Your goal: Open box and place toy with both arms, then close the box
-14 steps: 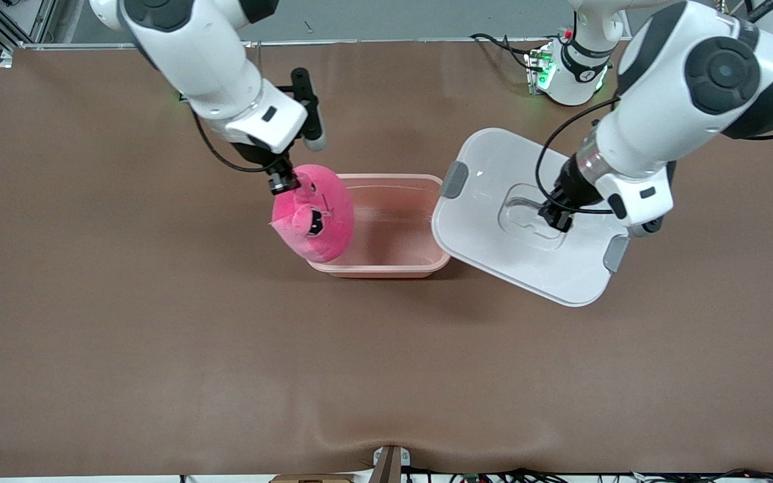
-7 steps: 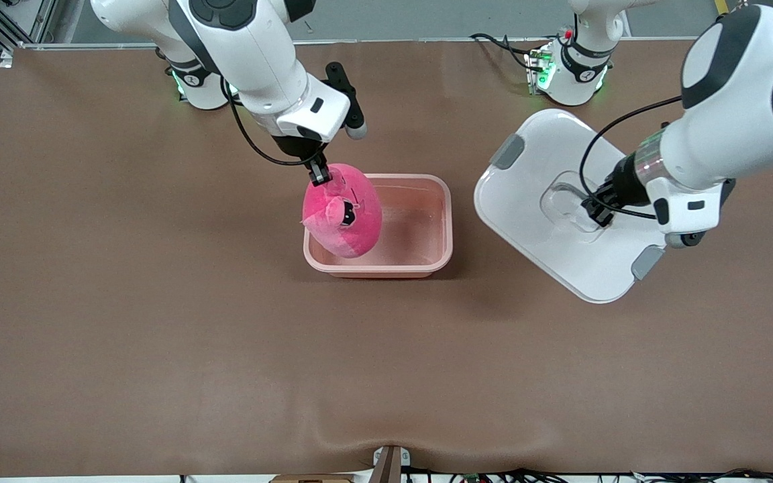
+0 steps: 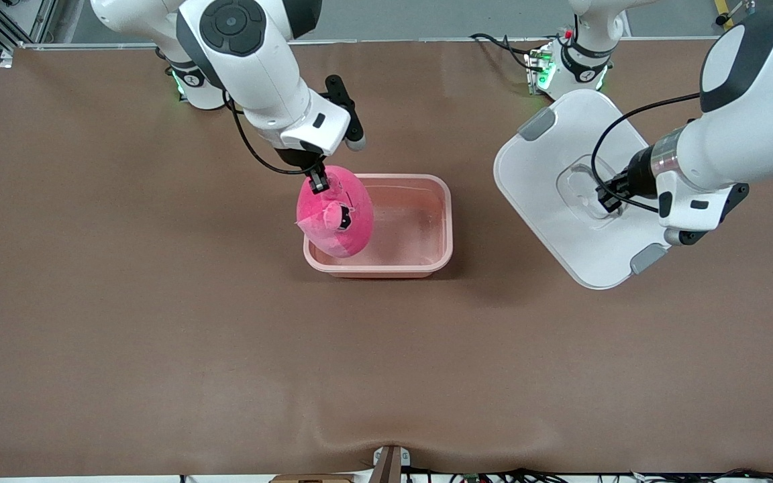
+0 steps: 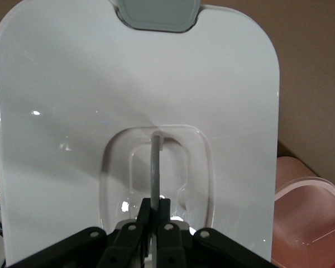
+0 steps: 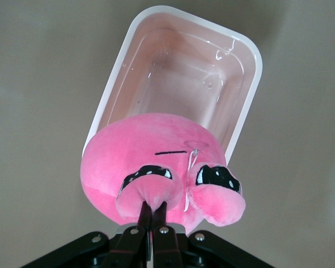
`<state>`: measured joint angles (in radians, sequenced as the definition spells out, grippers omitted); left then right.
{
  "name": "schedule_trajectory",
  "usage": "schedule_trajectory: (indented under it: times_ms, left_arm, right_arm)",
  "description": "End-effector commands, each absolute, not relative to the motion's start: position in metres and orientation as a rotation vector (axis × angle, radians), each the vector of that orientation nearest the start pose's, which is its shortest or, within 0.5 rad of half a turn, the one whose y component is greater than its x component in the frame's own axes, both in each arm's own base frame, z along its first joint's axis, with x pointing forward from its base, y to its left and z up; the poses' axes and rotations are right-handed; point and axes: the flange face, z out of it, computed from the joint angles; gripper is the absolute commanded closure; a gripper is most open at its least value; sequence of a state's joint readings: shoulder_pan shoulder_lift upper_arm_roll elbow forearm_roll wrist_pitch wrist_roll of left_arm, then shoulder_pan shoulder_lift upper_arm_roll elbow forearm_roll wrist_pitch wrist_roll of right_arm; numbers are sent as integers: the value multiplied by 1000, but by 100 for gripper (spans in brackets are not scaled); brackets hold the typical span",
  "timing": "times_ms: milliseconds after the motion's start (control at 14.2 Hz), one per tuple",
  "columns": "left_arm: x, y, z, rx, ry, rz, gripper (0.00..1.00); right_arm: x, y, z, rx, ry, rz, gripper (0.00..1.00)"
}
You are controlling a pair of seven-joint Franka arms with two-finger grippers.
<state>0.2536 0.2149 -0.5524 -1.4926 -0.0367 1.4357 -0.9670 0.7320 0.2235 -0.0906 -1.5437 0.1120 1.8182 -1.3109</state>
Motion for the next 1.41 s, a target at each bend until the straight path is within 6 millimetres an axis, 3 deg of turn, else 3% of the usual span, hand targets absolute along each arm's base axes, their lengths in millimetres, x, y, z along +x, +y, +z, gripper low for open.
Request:
schedule_trajectory:
  times_ms: [0,492,632,703,773,914,1054,1335]
  left_arm:
    - [564,-139,554,-2970,-921,459,100]
    - [561,-137,552,-2991,-802,498,100]
    - [563,-123,552,-3005,-770,509,100]
    - [561,-121,551,-3006,-739,530,100]
    - [561,-120,551,-3015,-711,536,100]
    - [561,-120,549,-3011,-710,540,100]
    - [560,-120,549,-3011,-709,544,100]
    - [557,-123,554,-3000,-725,539,100]
  right_arm:
    - [506,388,520,1817,2643,118,100]
    - [507,389,506,1821,2650,78,100]
    - [507,390,502,1821,2647,83,100]
    - [509,389,502,1822,2643,93,71]
    - [510,389,505,1820,2636,118,32]
    - [511,390,505,1817,2635,127,0]
    - [513,390,510,1761,2664,153,0]
    - [530,364,515,1773,2648,168,0]
